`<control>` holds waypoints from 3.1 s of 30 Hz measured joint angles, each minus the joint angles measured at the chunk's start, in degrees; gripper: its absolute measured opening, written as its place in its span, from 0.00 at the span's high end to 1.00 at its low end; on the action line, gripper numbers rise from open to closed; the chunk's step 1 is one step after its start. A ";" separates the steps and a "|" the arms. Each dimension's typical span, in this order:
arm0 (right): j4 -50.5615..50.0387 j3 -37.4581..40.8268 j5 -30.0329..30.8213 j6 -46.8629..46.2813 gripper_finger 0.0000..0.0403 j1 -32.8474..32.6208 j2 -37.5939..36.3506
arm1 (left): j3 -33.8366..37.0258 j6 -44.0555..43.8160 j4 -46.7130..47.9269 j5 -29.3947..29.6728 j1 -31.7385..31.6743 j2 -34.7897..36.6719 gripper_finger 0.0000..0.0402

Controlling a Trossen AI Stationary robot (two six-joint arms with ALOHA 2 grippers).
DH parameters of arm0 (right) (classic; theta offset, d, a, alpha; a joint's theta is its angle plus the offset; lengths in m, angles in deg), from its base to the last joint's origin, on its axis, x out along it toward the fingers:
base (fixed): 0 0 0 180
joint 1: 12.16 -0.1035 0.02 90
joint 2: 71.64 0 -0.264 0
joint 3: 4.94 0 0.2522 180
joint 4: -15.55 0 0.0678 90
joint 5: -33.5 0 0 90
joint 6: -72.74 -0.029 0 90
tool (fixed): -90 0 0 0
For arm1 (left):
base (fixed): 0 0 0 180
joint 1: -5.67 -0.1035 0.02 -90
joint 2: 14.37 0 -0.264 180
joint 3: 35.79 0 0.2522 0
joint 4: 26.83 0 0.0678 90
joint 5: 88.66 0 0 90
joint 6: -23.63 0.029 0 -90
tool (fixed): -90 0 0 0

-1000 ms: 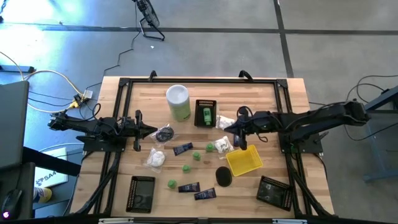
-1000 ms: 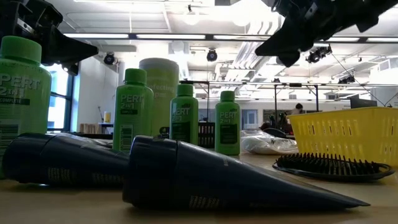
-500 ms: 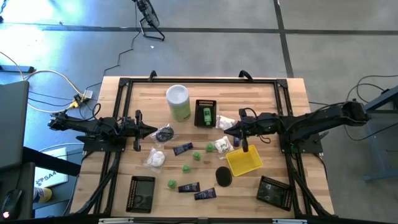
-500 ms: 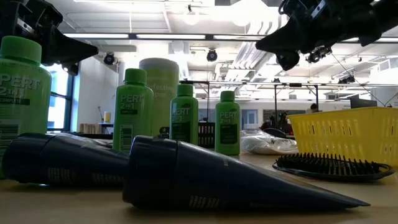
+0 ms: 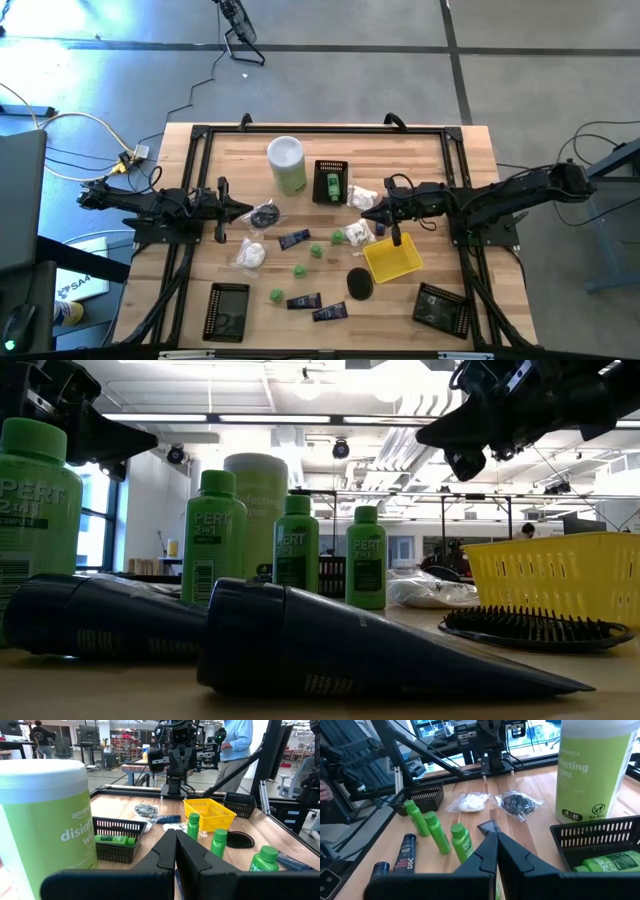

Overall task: Pick & Place Travel size toiletries
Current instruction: Put the white cotton pack into the bottom right black bin

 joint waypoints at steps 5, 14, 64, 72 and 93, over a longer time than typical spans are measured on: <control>-0.04 0.00 0.66 0.04 0.99 0.07 0.00 | 0.00 0.00 0.00 -0.02 0.02 -0.01 0.99; -0.15 0.00 0.68 0.09 0.99 0.07 0.00 | 0.00 0.00 0.00 -0.04 0.01 0.01 0.99; -15.77 -0.11 20.60 -9.47 0.40 0.68 0.48 | 0.00 0.00 0.00 -0.04 0.02 0.00 0.99; -21.63 -3.50 21.26 -13.83 0.40 1.40 5.09 | 0.02 0.02 -0.06 0.04 0.02 -0.01 0.99; -34.53 -15.03 24.26 -16.39 0.40 7.17 23.01 | 0.02 0.02 -0.24 0.24 0.01 0.00 0.99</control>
